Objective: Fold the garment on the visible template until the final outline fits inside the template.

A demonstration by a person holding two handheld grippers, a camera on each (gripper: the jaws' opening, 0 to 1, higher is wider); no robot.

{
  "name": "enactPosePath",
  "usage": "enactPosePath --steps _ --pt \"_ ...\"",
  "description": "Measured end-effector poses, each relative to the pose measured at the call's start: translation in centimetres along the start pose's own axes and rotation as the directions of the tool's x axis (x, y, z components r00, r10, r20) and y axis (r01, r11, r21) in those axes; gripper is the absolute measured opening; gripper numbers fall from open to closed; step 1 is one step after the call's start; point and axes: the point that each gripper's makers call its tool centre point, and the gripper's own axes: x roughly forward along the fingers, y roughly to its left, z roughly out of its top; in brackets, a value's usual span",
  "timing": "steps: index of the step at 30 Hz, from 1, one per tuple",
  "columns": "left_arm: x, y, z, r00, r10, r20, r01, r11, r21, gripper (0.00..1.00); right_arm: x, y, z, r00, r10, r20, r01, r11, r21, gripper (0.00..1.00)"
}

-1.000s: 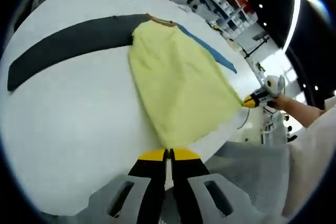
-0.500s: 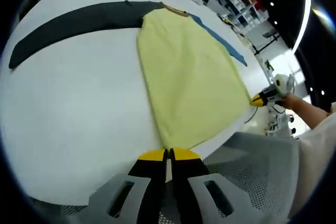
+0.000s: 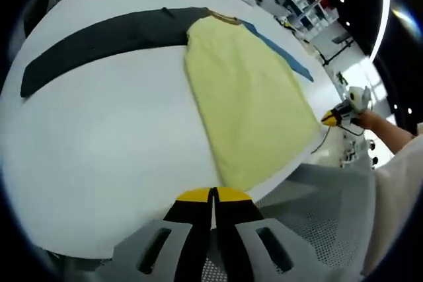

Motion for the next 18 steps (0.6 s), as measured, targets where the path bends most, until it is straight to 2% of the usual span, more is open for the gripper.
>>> enactPosePath --steps 7,12,18 --pt "0.1 0.7 5.8 0.995 0.022 0.1 -0.028 0.998 0.058 0.0 -0.8 -4.1 2.5 0.995 -0.084 0.05 0.084 0.996 0.004 0.09" --pt "0.9 1.3 9.8 0.989 0.021 0.146 -0.034 0.995 0.09 0.06 -0.8 -7.6 5.5 0.984 -0.143 0.109 0.143 0.99 0.008 0.16" --pt "2.1 2.2 14.5 0.981 0.039 0.191 -0.07 0.984 0.161 0.16 -0.6 -11.6 9.2 0.968 -0.199 0.152 0.199 0.98 0.017 0.23"
